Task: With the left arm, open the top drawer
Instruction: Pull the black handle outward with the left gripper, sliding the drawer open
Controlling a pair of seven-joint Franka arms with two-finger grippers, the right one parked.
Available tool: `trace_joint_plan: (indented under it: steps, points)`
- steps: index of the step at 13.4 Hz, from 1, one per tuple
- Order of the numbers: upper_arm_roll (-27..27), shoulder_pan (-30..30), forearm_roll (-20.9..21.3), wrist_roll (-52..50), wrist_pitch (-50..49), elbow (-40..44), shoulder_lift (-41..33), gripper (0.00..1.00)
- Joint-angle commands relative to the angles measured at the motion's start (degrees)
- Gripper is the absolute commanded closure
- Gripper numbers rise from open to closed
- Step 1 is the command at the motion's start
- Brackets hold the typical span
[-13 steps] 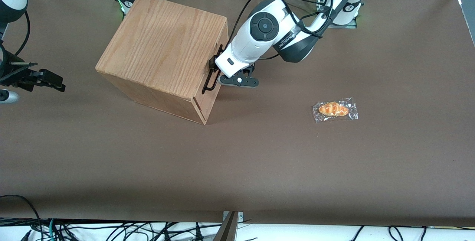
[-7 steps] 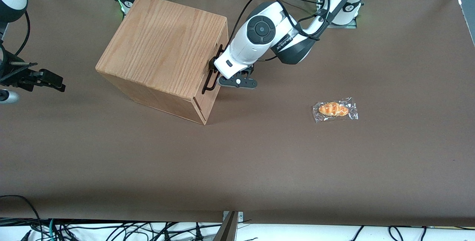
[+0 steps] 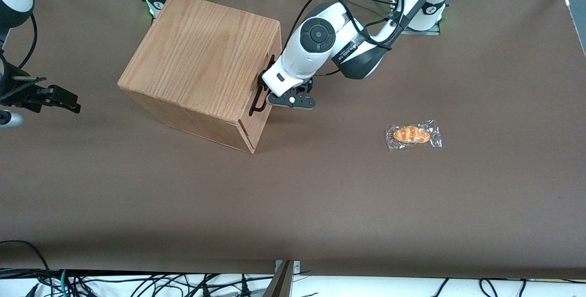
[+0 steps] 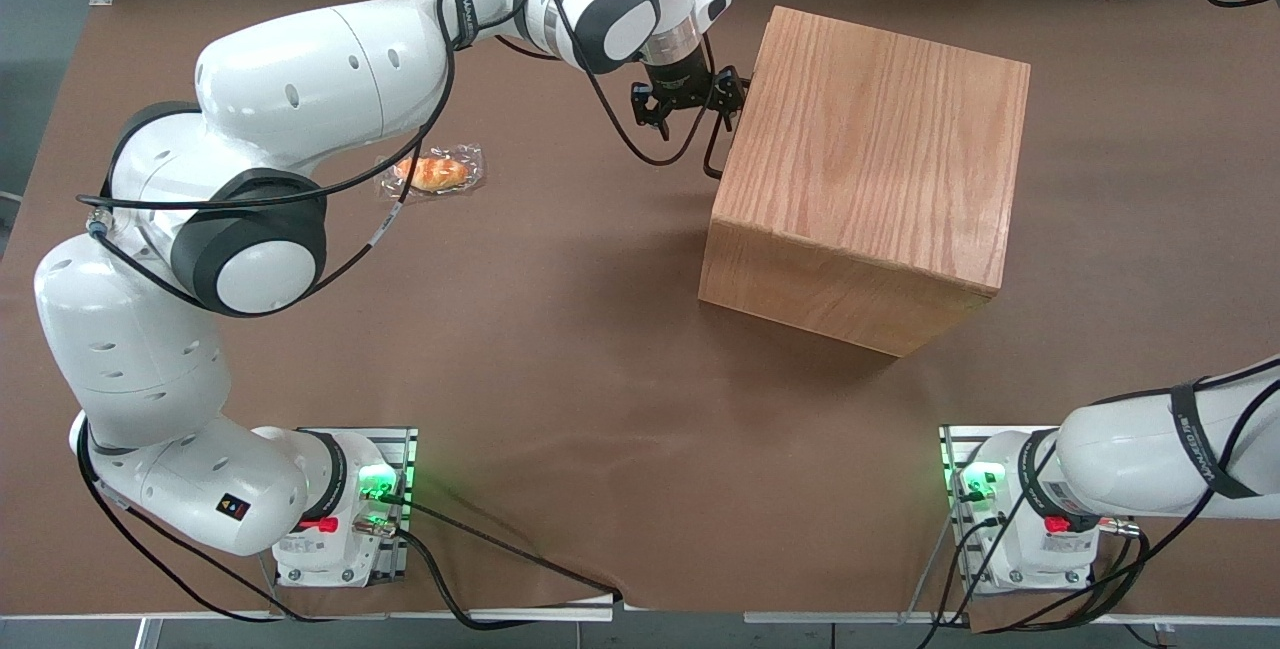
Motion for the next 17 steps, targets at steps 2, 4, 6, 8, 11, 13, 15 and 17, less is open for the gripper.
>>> trace_joint_plan:
  steps: [2, 4, 6, 8, 11, 13, 15, 17]
  points:
    - [0.46, -0.79, 2.48, -1.71, -0.81, 1.76, 0.74, 0.0]
    - [0.46, -0.79, 3.36, -1.62, -1.08, 1.24, 0.74, 0.0]
    - [0.46, -0.79, 5.29, -1.62, -3.7, 1.41, 0.65, 0.0]
    - [0.46, -0.7, 6.53, -1.45, -5.82, 1.41, 0.56, 0.0]
    - [0.55, -0.09, 6.62, -1.27, -6.44, 1.41, 0.38, 0.0]
    - [0.64, 0.17, 7.93, -1.27, -7.93, 1.76, 0.21, 0.0]
    - [0.64, 0.26, 8.2, -1.27, -8.2, 1.67, 0.21, 0.0]
    - [0.55, 0.7, 8.2, -1.1, -9.08, 1.76, 0.21, 0.0]
